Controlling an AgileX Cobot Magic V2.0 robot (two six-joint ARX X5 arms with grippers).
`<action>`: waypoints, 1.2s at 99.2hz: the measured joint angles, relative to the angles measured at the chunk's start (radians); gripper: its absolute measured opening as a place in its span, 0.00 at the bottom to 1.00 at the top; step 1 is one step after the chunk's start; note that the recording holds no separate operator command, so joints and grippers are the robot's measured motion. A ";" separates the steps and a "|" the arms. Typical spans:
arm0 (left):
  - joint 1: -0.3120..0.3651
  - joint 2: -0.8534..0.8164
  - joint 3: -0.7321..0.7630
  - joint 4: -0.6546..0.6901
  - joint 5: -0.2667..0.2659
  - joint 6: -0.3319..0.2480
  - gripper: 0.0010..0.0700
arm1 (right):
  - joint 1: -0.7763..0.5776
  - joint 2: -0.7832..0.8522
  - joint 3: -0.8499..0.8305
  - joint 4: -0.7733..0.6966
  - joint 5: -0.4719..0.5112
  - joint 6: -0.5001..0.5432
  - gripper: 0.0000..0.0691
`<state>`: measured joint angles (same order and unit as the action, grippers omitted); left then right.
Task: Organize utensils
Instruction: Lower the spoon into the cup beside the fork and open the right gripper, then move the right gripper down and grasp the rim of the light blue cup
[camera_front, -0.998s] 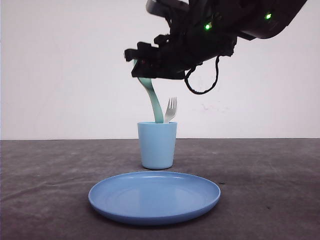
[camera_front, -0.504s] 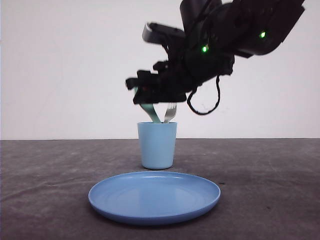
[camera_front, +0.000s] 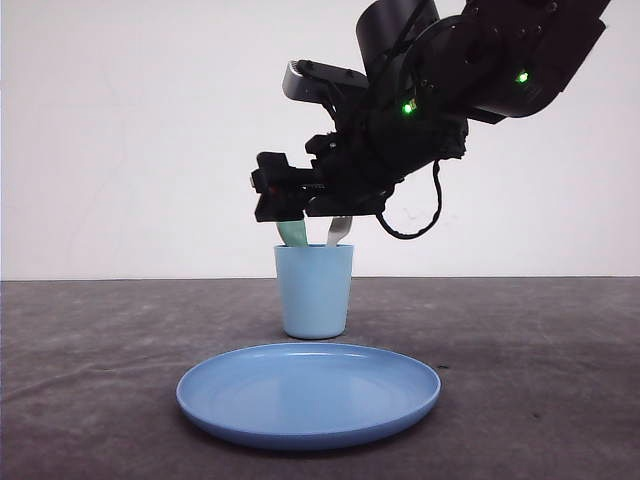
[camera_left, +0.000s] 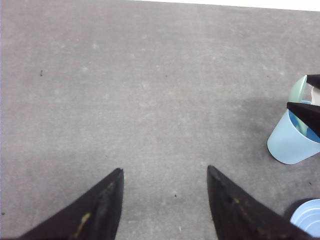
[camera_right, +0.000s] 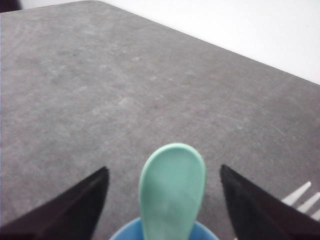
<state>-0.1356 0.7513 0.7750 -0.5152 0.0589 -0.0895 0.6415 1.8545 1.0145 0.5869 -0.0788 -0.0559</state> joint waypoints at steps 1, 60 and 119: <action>0.000 0.000 0.000 0.000 0.000 0.000 0.45 | 0.000 0.000 0.002 0.000 0.000 0.000 0.68; 0.000 0.000 0.000 0.002 0.000 0.000 0.45 | 0.003 -0.465 0.010 -0.635 0.001 0.055 0.73; 0.000 0.000 0.000 0.002 0.000 0.000 0.45 | -0.019 -0.550 -0.114 -0.849 0.026 0.126 0.98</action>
<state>-0.1356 0.7513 0.7750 -0.5133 0.0589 -0.0895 0.6220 1.3048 0.9005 -0.2623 -0.0528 0.0704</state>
